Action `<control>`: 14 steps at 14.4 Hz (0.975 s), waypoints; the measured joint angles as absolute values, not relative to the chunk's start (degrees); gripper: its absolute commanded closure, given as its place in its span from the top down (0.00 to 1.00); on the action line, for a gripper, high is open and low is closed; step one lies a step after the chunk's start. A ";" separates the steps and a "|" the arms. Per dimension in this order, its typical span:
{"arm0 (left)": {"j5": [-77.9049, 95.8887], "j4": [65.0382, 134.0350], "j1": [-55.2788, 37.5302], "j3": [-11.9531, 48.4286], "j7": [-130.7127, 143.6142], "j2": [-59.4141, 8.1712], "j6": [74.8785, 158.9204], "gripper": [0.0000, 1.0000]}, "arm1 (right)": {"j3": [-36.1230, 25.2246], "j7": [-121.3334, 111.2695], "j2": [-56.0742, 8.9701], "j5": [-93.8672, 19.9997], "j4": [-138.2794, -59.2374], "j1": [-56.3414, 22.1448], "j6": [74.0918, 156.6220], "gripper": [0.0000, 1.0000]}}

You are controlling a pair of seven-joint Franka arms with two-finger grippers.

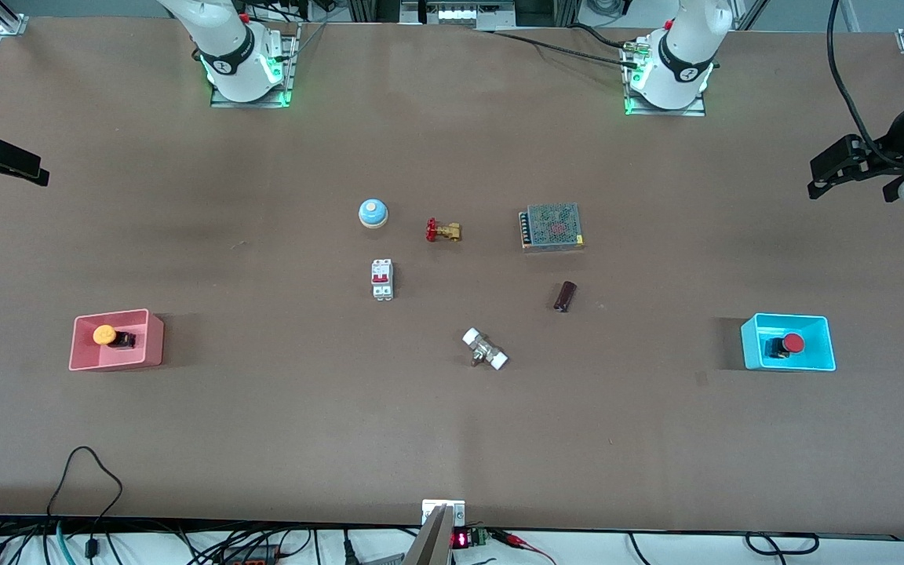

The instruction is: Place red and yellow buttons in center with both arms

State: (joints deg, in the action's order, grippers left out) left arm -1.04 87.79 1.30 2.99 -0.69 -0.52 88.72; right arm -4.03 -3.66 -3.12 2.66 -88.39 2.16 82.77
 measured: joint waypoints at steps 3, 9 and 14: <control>-1.04 87.79 1.30 2.99 -0.69 -0.52 88.72 1.00 | -4.03 -3.67 -3.12 2.66 -88.39 2.16 82.57 1.00; -1.04 87.82 1.31 2.99 -0.69 -0.74 88.72 1.00 | -4.03 -3.68 -3.62 2.65 -89.15 2.20 83.06 1.00; -3.30 87.88 1.84 2.48 -0.61 -4.45 91.27 1.00 | -4.04 -3.69 -10.92 2.71 -90.70 3.32 92.24 1.00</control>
